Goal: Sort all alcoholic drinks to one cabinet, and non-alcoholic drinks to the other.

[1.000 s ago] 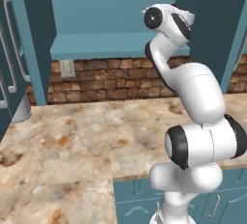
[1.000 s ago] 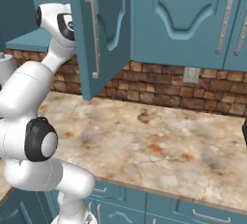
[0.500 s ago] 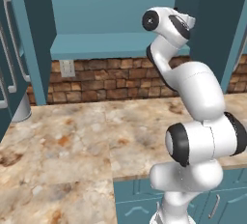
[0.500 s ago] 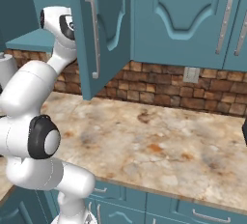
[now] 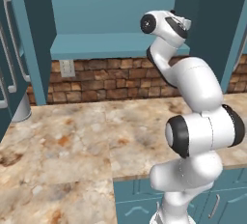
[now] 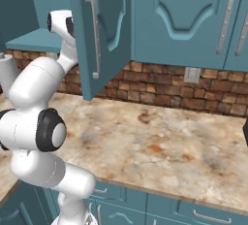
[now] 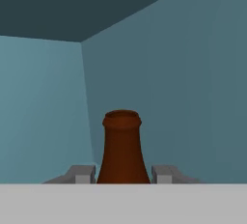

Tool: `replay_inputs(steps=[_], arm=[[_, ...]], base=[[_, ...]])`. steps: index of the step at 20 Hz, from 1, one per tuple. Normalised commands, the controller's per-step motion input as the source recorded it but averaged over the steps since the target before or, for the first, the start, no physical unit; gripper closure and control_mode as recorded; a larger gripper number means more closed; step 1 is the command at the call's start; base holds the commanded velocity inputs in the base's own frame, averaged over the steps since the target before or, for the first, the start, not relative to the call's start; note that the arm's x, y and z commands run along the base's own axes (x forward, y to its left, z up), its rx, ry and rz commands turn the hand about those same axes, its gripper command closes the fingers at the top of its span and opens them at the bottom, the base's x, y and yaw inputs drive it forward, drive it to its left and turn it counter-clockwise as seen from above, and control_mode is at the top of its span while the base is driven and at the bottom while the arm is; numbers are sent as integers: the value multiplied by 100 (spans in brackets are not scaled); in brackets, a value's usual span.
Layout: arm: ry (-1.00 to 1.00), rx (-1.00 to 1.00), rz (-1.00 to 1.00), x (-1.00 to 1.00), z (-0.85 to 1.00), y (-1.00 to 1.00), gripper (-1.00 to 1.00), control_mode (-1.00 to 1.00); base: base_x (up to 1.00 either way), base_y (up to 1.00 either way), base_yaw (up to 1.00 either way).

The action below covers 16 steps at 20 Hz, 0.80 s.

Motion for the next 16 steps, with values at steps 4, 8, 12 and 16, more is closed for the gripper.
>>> replay_inputs(steps=[4,8,12,16], arm=[[0,0,0,30,-12,0,100,-100],[0,0,0,29,-11,0,100,-100],[0,0,0,25,-13,0,100,-100],[0,0,0,7,-26,0,-100,-100]], base=[[0,0,0],[0,0,0],[0,0,0],[0,0,0]])
